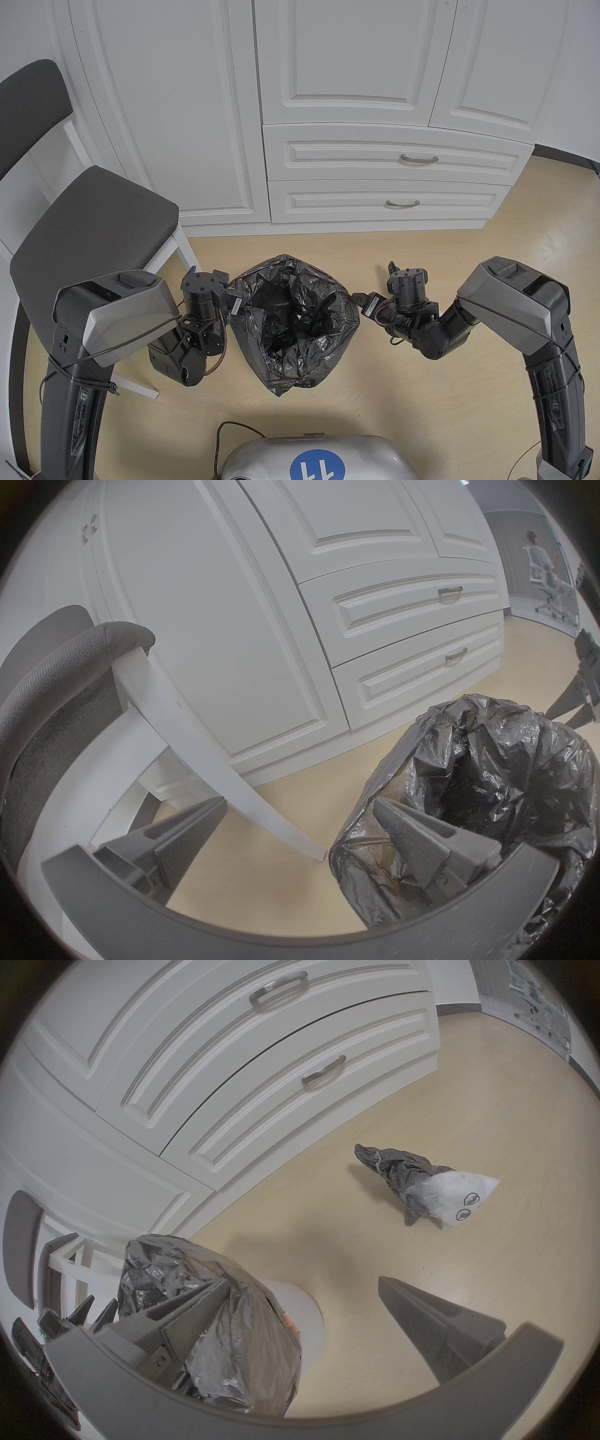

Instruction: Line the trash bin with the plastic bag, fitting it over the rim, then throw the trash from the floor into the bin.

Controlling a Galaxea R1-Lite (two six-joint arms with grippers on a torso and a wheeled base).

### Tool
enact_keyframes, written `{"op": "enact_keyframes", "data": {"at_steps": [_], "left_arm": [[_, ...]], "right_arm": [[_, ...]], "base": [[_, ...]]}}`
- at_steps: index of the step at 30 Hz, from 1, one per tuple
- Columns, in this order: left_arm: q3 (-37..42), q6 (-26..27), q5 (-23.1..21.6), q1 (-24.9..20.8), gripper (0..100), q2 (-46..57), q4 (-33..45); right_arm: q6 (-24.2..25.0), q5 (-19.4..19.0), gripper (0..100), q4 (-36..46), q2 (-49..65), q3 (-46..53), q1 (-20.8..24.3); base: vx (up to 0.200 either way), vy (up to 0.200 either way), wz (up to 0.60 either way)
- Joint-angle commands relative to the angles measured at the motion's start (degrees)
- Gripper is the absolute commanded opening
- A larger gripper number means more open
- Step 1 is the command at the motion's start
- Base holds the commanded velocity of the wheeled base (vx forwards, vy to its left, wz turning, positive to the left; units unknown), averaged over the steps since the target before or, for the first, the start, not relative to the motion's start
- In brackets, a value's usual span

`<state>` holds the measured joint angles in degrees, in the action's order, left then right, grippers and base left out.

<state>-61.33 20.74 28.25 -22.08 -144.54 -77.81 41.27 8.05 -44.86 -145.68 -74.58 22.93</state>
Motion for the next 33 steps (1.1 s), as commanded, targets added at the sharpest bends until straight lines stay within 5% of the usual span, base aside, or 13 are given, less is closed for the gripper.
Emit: {"op": "enact_keyframes", "data": {"at_steps": [1,33], "left_arm": [[-0.19,0.01,0.06,0.02,100,-0.74,-0.06],[-6.61,-0.96,0.06,2.3,100,-8.03,1.88]], "right_arm": [[0.04,0.04,100,-0.05,-1.1,-0.21,0.01],[-3.82,0.04,100,0.04,-4.62,-0.04,0.45]], "base": [[0.0,0.0,0.0],[0.0,0.0,0.0]]}}
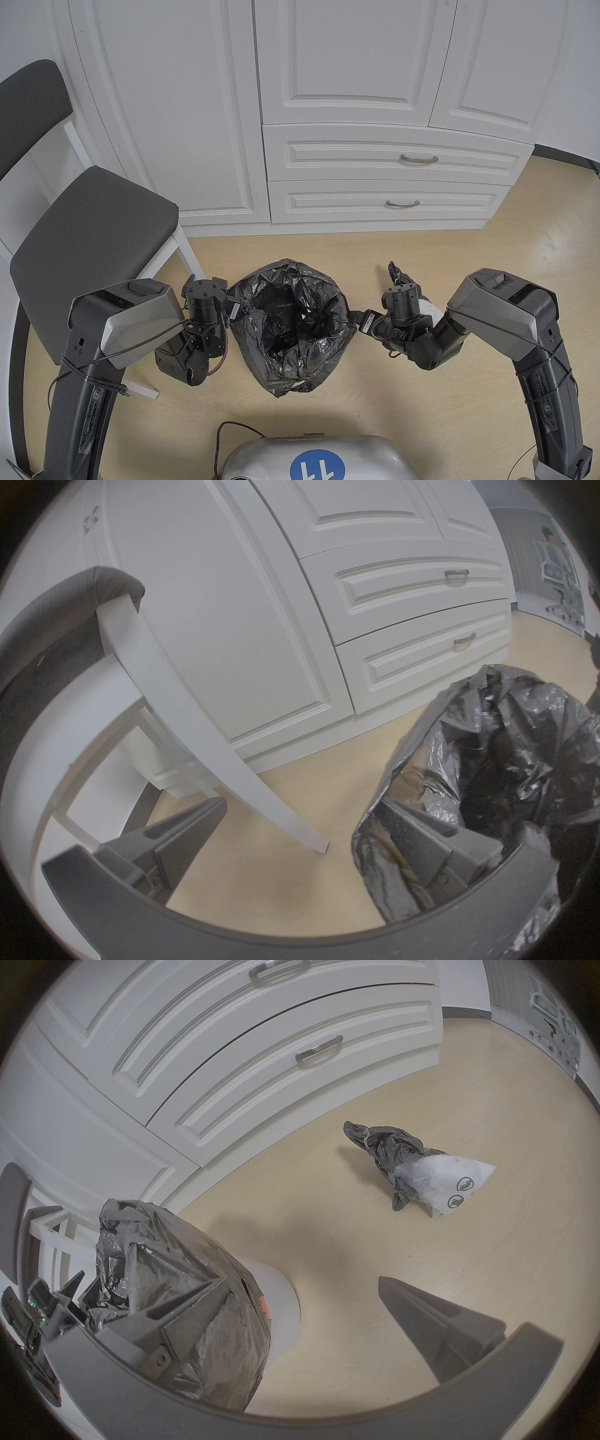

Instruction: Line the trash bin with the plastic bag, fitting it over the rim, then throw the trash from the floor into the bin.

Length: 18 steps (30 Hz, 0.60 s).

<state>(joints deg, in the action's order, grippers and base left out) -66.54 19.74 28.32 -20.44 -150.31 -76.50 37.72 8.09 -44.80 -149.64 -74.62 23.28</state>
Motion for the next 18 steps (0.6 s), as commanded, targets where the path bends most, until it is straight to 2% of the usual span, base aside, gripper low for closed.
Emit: {"op": "enact_keyframes", "data": {"at_steps": [1,18], "left_arm": [[-1.75,0.04,-0.02,0.93,100,-2.62,0.73],[-5.89,-1.1,-0.02,2.34,100,-6.66,3.46]], "right_arm": [[-0.63,0.08,100,-0.02,-0.65,0.0,0.09],[-1.24,0.17,100,0.06,-1.36,-0.09,0.18]], "base": [[0.0,0.0,0.0],[0.0,0.0,0.0]]}}
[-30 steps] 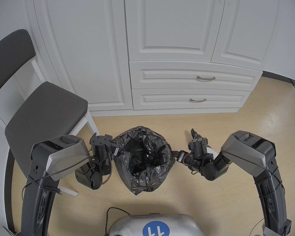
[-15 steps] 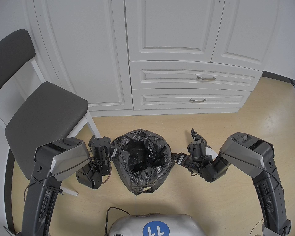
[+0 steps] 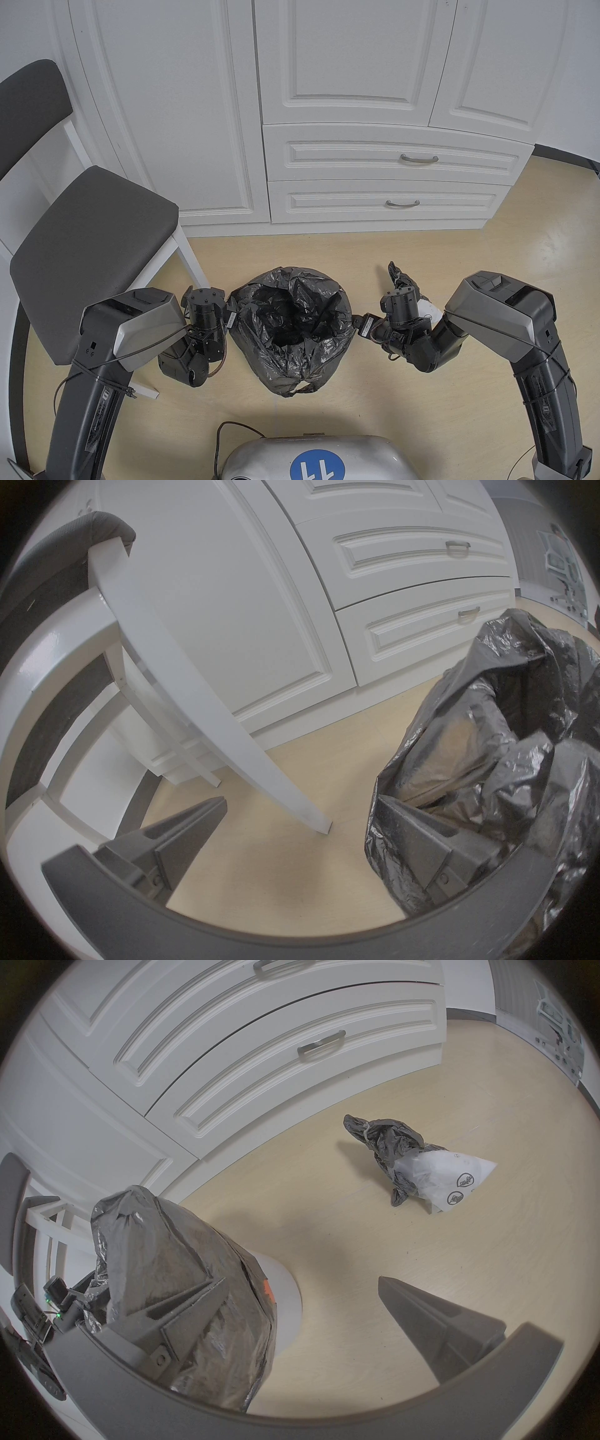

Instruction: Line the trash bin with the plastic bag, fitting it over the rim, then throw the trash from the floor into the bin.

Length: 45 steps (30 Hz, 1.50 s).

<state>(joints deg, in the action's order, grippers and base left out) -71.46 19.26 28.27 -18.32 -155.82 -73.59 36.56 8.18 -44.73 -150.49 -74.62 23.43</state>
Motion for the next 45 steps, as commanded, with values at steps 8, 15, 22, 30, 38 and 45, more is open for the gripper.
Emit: {"op": "enact_keyframes", "data": {"at_steps": [8,15,22,30,38,45], "left_arm": [[-2.89,-3.7,0.03,0.39,100,-2.12,3.55],[-2.19,-3.7,0.03,0.66,100,-1.86,3.72],[-2.81,-3.79,0.03,1.71,100,-2.3,5.04],[-3.07,-3.79,0.03,2.33,100,-2.3,5.83],[0.09,-5.9,0.03,1.36,100,0.34,5.92],[7.39,-9.77,-0.41,1.36,100,5.79,5.66]], "right_arm": [[-0.96,0.08,100,-0.01,-0.77,-0.18,0.12],[-0.96,0.08,100,2.28,-0.5,-0.44,0.21],[-0.79,1.49,100,7.37,-0.33,-2.73,0.21],[-0.79,2.02,100,7.55,-0.42,-2.81,0.21],[-0.96,3.95,100,8.43,-0.24,-3.25,0.21],[-0.7,3.95,100,8.43,0.64,-2.73,0.12]], "base": [[0.0,0.0,0.0],[0.0,0.0,0.0],[0.0,0.0,0.0],[0.0,0.0,0.0],[0.0,0.0,0.0],[0.0,0.0,0.0]]}}
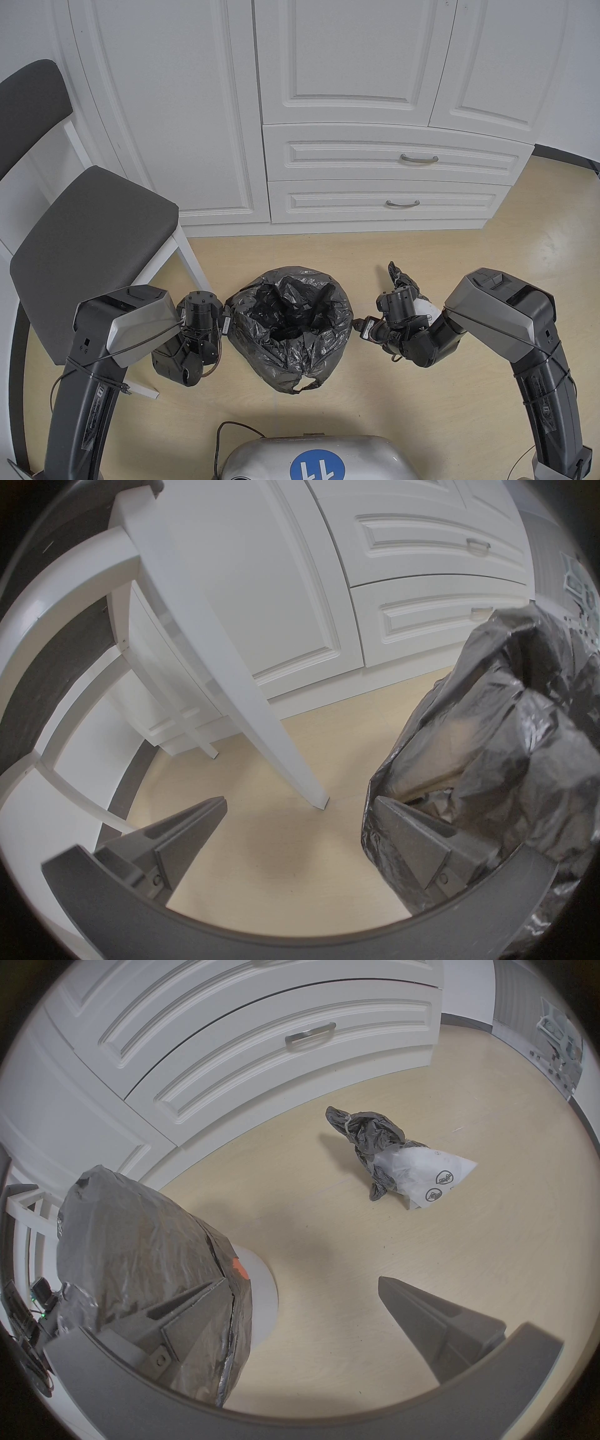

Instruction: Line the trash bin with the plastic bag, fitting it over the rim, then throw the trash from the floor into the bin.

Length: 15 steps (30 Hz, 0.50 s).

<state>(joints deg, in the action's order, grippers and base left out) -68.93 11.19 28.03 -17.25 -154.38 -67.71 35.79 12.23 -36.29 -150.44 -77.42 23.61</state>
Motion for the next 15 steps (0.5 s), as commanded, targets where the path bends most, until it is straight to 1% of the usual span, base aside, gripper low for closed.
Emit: {"op": "enact_keyframes", "data": {"at_steps": [1,9,15], "left_arm": [[5.03,-1.7,-0.16,0.29,100,4.44,-0.06],[10.83,-2.05,-0.08,-0.15,100,10.5,-0.32],[16.45,-2.49,0.01,-0.68,100,16.57,0.03]], "right_arm": [[0.07,-0.1,100,-0.01,0.59,0.08,-0.06],[-0.02,-0.45,100,-0.18,0.41,0.08,-0.5],[-0.2,-0.36,100,-0.18,0.5,0.69,0.21]], "base": [[0.0,0.0,0.0],[0.0,0.0,0.0],[0.0,0.0,0.0]]}}
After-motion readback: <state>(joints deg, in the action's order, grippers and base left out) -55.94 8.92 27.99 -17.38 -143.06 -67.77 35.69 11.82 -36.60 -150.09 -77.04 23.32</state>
